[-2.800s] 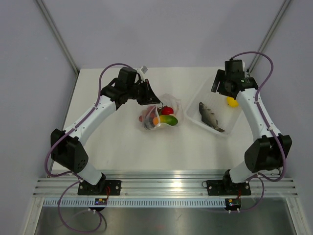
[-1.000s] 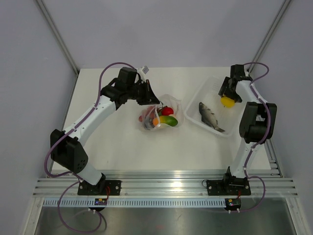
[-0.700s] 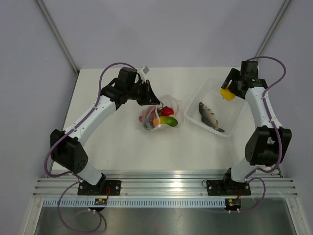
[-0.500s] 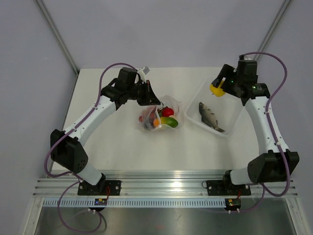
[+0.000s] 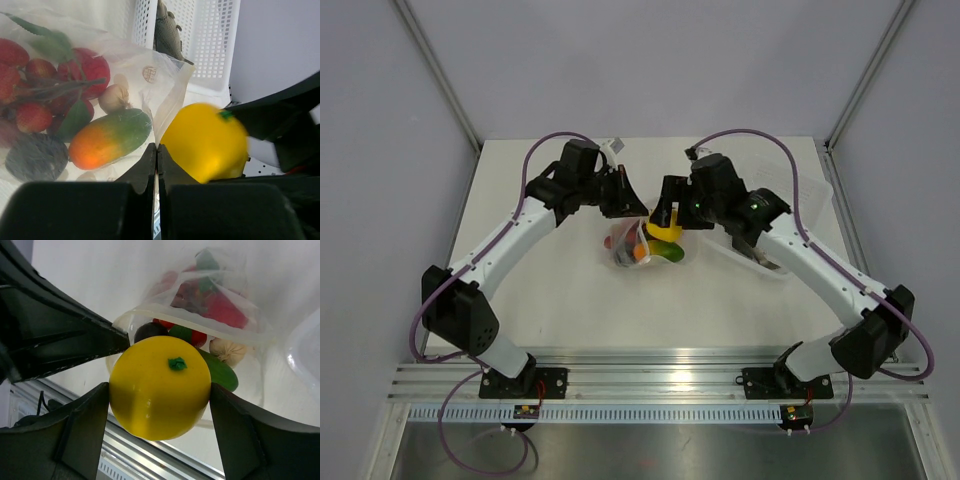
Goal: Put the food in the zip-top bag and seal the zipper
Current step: Place the fake fruit in the zipper food storage bag.
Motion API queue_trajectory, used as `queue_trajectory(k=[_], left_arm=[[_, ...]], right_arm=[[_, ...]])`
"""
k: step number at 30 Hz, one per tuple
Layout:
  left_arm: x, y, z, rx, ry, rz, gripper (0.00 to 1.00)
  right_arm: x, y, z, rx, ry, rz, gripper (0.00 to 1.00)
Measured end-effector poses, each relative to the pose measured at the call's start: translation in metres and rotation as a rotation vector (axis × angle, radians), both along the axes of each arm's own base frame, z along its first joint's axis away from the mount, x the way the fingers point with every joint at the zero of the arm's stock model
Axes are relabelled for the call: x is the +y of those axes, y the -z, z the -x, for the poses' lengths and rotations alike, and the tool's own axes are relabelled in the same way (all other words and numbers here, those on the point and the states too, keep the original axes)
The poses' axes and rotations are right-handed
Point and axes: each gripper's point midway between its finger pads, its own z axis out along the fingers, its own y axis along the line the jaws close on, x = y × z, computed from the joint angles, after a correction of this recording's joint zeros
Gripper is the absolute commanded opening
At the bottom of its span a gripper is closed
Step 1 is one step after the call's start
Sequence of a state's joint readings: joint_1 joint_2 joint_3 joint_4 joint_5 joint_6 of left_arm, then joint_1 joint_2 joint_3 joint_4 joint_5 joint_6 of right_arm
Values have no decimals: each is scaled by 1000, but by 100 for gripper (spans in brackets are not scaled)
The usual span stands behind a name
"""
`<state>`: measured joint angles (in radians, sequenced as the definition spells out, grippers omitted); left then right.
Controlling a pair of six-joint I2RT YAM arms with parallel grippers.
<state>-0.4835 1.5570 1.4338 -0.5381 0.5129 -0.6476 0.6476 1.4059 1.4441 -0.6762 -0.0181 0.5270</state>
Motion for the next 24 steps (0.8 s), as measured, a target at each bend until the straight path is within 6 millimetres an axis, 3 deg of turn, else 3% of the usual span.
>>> queue_trajectory(k=[3,6,7,8,11,18,24], left_arm=[[2,0,3,6,-5,3,0],[2,-1,6,10,-9,7,0],[3,-1,6,8,-9,9,0],[3,0,6,9,-10,10,0],[3,0,7,16,-14,14,0],[3,-1,6,20,-24,22,0],[0,-5,4,10,-24,35,0]], right_arm=[[20,30,1,59,-24,43,56],[22,51,-7,91,2,78,64],[22,57,-10,96,12,87,69],[23,62,-13,102,18,95,85],[25,71,-17,113,27,106,99],[21,62,-21,85,46,113,99],[-6,25,-15,-9,105,118,86]])
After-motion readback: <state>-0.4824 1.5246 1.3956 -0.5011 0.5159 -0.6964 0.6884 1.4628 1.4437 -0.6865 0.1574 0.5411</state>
